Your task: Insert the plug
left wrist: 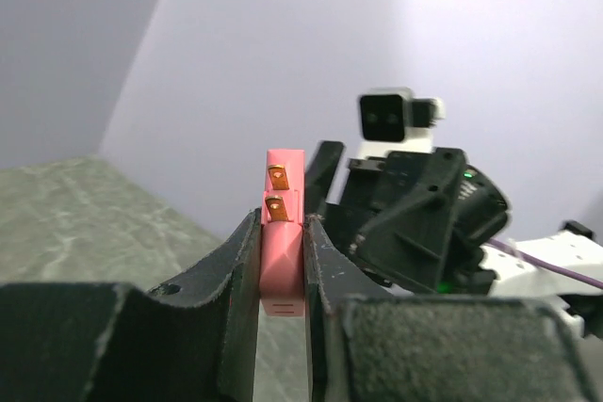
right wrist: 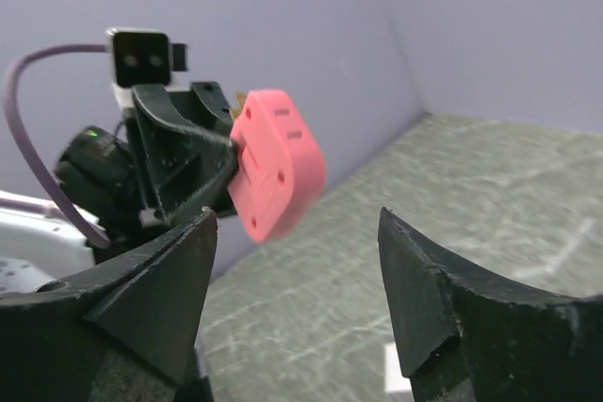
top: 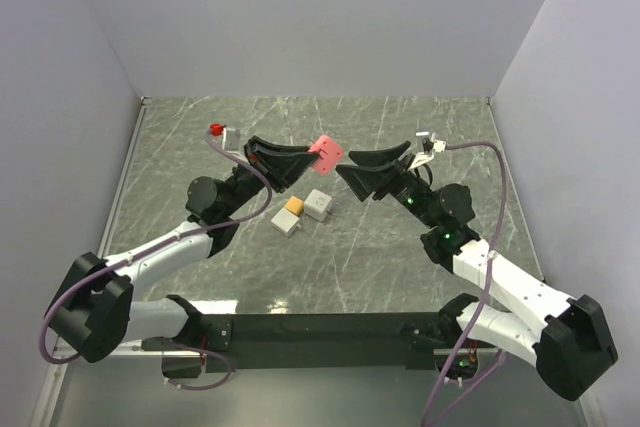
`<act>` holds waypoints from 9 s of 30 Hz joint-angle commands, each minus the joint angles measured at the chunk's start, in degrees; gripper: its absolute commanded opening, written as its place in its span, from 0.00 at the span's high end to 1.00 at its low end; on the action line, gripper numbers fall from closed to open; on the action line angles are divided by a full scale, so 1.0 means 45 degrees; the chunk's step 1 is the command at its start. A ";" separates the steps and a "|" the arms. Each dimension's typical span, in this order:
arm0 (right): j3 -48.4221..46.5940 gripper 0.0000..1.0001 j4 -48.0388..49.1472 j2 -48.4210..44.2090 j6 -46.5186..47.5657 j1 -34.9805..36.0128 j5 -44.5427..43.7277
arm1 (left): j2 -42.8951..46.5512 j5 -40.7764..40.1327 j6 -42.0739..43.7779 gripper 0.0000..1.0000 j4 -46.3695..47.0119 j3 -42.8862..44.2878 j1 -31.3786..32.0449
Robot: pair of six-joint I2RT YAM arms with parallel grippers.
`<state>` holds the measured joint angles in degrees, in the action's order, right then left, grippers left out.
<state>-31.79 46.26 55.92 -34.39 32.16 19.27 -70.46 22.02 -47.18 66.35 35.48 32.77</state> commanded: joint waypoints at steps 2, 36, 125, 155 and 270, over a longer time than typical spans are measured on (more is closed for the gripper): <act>0.0248 0.27 0.3352 0.0366 -0.1283 -0.0330 0.1909 | 0.0012 0.0009 -0.0317 0.99 0.1604 0.0494 0.0529; 0.0074 1.00 0.3767 0.0213 -0.0543 -0.0897 0.1893 | -0.0926 0.0285 0.0247 0.36 0.1060 0.0729 0.1486; -0.7310 1.00 -2.1021 0.3782 0.4244 0.0174 -0.2876 | -0.9050 0.2996 1.2104 0.60 -0.3335 0.0981 0.3068; -0.9849 1.00 -2.3718 0.7456 0.4869 0.0919 -0.3792 | -0.8991 0.2138 1.2555 0.64 -0.4627 0.1236 0.3557; -0.7643 1.00 -2.2663 1.1557 0.4401 0.1505 -0.3988 | -0.8425 0.1923 1.2066 0.78 -0.4431 0.0806 0.3635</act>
<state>-76.42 -57.91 97.30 -13.61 37.74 0.78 -109.34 29.47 5.76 51.05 40.73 48.40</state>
